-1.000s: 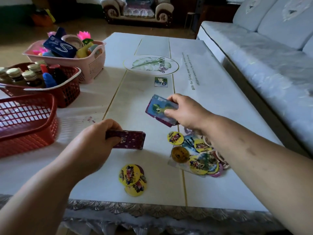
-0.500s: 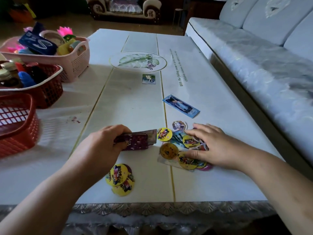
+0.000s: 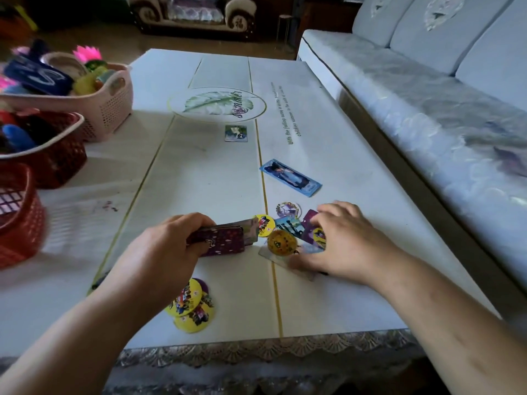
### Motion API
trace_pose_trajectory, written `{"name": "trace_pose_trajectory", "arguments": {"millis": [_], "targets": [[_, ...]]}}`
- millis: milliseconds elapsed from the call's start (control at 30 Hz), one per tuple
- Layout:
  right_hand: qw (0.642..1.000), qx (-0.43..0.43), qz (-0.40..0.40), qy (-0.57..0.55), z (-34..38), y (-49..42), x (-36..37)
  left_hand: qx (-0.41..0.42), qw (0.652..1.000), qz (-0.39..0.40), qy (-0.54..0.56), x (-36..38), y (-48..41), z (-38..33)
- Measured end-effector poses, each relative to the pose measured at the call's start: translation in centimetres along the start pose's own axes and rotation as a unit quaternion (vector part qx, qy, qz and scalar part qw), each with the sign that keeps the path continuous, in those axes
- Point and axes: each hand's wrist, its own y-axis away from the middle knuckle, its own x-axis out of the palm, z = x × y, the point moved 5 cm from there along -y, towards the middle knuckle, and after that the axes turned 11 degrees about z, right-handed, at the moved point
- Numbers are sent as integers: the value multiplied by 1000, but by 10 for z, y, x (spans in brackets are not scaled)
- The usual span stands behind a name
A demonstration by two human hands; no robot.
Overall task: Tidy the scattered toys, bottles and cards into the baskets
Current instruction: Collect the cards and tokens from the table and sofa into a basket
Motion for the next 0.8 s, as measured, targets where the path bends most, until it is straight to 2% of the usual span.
{"name": "trace_pose_trajectory", "arguments": {"millis": [167, 300, 367, 467, 533, 600, 700, 800], "targets": [[995, -76, 25, -66, 42, -19, -1, -14, 1000, -8, -4, -4, 3, 3], [979, -162, 50, -112, 72, -23, 6, -56, 996, -63, -3, -24, 5, 17], [980, -159, 28, -114, 71, -23, 6, -71, 994, -86, 8, -33, 6, 24], [993, -89, 3, -78, 48, -22, 3, -57, 995, -85, 21, -34, 7, 23], [997, -58, 33, -46, 40, -21, 4, -28, 998, -47, 40, -24, 6, 16], [996, -51, 55, -40, 40, -20, 5, -6, 996, 30, 86, -7, 2, 9], [997, -45, 48, -49, 44, -20, 1, -24, 970, 149, 191, 19, -2, 4], [995, -49, 58, -60, 42, -19, -2, -41, 957, 174, 228, 23, -7, 8]]}}
